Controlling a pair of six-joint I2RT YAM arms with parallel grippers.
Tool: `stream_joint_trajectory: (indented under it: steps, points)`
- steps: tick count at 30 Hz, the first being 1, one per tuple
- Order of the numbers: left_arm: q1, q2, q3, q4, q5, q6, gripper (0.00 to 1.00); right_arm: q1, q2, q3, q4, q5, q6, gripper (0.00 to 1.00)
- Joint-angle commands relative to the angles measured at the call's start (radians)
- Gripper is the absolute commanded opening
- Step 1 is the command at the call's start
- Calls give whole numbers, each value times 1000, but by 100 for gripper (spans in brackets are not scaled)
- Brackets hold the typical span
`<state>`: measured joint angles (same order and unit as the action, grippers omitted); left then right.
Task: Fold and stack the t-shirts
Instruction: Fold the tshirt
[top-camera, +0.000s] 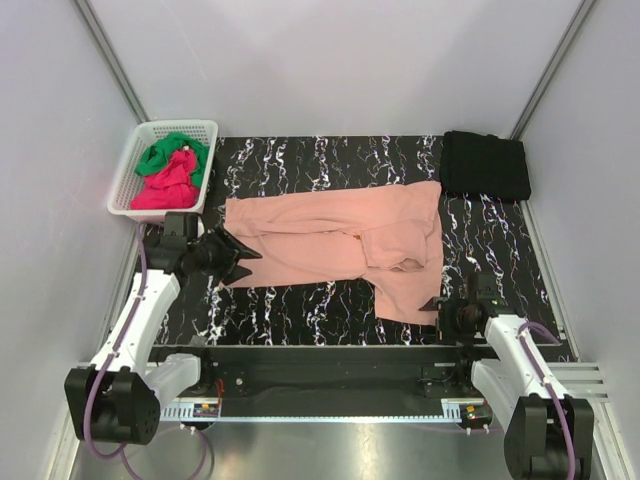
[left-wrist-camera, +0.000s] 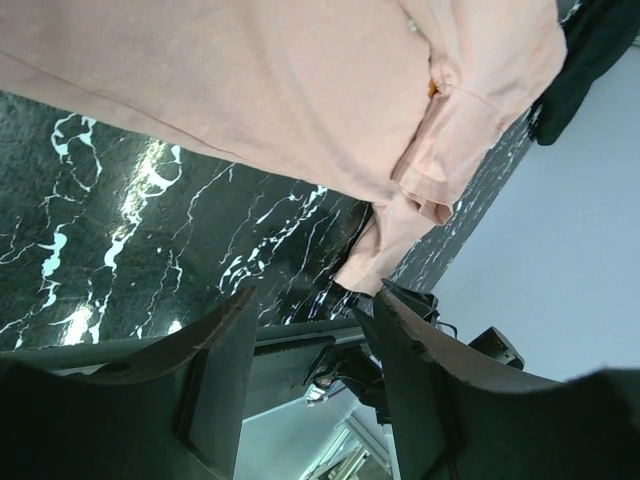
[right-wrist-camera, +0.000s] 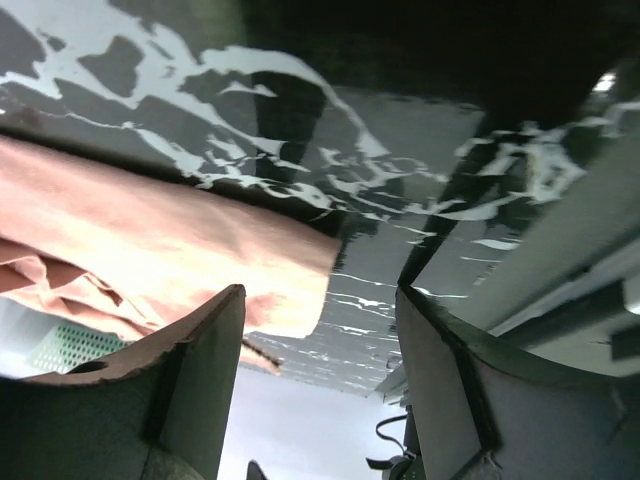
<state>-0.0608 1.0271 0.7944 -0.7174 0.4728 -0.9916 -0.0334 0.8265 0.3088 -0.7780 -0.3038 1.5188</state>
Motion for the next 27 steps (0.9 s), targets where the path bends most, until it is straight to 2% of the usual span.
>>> stream_joint_trajectory:
  steps: [1,8,11,16,20,27]
  points:
    - [-7,-30,46,-11,41,-4,54,0,-7,41,-96,75,21,68]
    - [-10,-62,51,-36,50,-12,54,0,108,59,-73,62,18,70]
    - [-10,-82,57,-47,56,-16,54,0,166,52,-12,37,27,69]
    - [-10,-98,57,-57,67,-22,53,0,192,49,52,35,37,58]
    - [-8,-104,62,-59,70,-27,53,0,203,32,80,23,43,54]
    - [9,-144,63,-62,78,-42,53,0,249,29,115,12,37,29]
